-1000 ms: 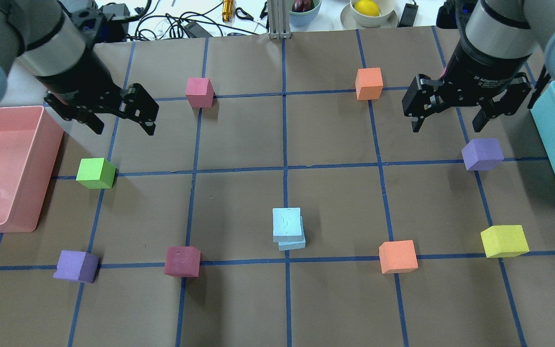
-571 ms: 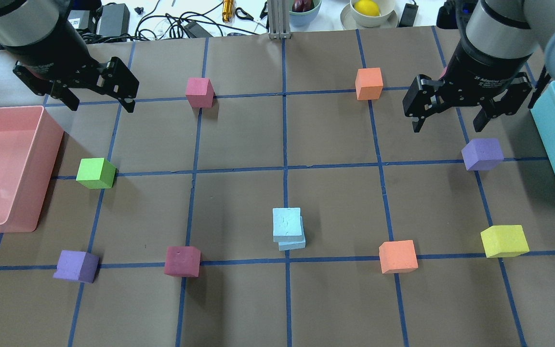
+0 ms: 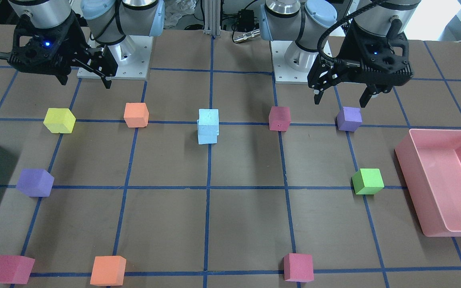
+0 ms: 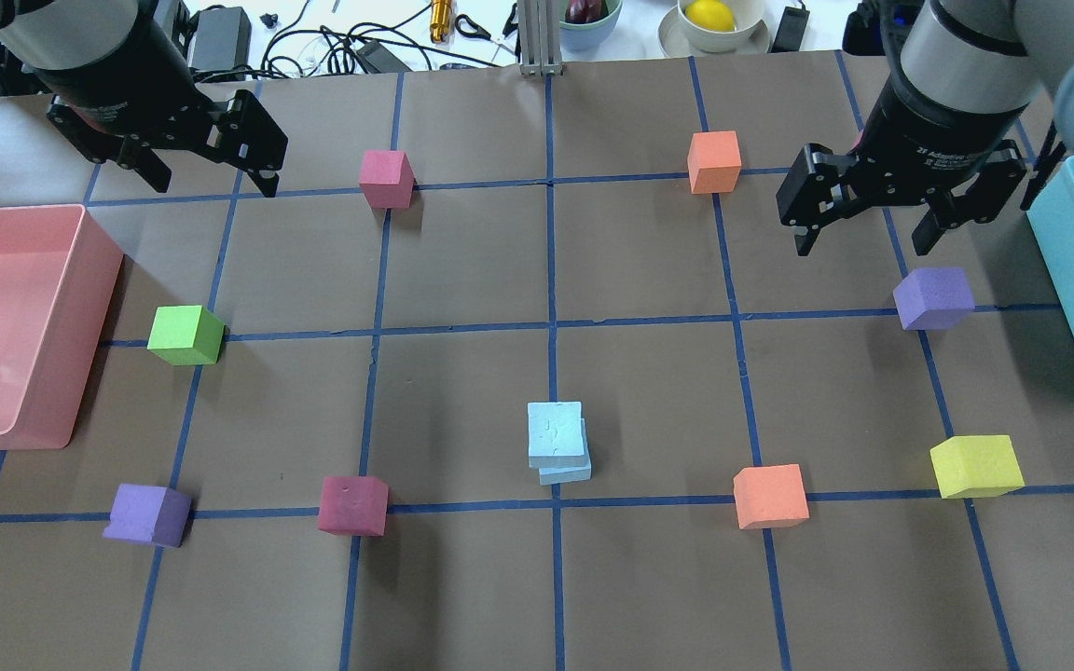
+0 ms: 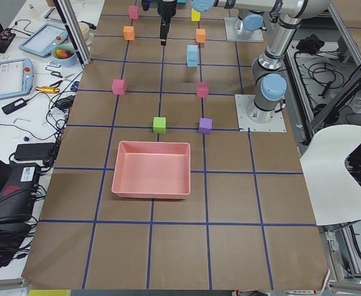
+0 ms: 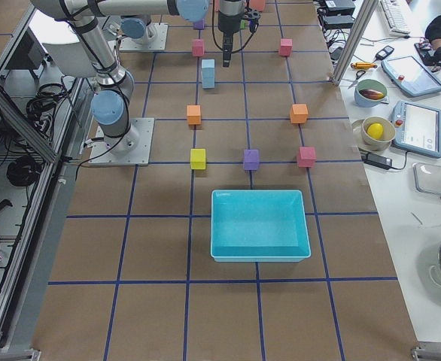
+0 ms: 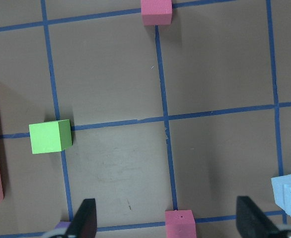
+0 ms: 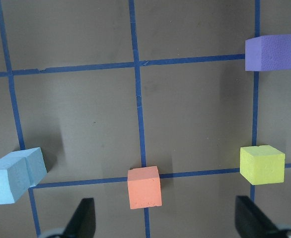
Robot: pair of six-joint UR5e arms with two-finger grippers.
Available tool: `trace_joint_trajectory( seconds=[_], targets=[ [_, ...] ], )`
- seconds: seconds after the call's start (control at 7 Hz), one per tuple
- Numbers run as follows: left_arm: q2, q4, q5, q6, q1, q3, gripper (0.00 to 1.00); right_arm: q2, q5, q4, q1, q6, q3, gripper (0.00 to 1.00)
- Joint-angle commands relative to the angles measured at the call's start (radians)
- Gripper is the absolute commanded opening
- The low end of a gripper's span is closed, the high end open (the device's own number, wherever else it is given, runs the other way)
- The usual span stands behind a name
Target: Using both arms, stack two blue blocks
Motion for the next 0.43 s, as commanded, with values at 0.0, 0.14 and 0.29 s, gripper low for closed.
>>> trace_joint_trajectory(
  seconds=[0.0, 0.14, 0.29],
  targets=[
    [-0.002, 0.001, -0.001, 0.0, 0.002, -0.004, 1.0, 0.0, 0.027, 0.0, 0.0, 0.0, 0.0, 1.0],
    [-0.001, 0.001, -0.001, -0.001, 0.0, -0.005, 1.0, 0.0, 0.027, 0.0, 0.0, 0.0, 0.0, 1.0],
    [-0.004, 0.001, -0.004, -0.012, -0.004, -0.007, 1.0, 0.0, 0.02, 0.002, 0.0, 0.0, 0.0, 1.0]
  ],
)
